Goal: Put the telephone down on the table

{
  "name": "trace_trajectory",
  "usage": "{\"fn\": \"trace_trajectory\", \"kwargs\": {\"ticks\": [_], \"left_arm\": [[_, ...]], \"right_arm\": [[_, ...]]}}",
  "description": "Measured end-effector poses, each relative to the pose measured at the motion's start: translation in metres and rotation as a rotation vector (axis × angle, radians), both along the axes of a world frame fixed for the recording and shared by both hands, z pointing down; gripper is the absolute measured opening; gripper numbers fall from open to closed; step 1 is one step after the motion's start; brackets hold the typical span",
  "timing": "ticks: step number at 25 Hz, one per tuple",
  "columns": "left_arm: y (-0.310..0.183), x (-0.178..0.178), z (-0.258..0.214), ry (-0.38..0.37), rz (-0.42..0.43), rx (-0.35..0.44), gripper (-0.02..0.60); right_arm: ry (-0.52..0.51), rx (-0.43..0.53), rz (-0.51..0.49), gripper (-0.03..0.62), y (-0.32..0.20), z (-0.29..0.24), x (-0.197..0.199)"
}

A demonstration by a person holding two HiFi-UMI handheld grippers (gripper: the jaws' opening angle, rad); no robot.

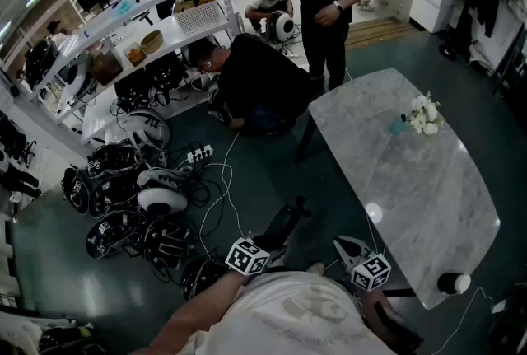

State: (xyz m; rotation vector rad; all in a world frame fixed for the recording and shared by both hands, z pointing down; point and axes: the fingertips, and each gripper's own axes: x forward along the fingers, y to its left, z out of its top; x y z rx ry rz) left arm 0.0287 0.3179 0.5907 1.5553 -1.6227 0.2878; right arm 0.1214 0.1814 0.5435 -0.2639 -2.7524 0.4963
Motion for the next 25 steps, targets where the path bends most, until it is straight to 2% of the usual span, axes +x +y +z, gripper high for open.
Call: {"fn": "trace_trajectory", "kwargs": {"ticks": [4,18,25], "left_arm": [[-0.006,0.002,0.000,-0.006,0.004,-0.001,0.278],[-0.031,0.004,-0.005,-0.022,0.009,0.009,0.278],[-0.041,0.011,-0.007,-0.027,0.012,0.003,0.278]], "right_arm": [[-0.014,-0.014,0.038,0.014,-0.011,0.000,0.002],[0.011,0.023,0.053,0.015,-0.037,-0.006,0.001],[0.009,0.004,0.071,0.015,-0.048,-0.004,0.009]]}}
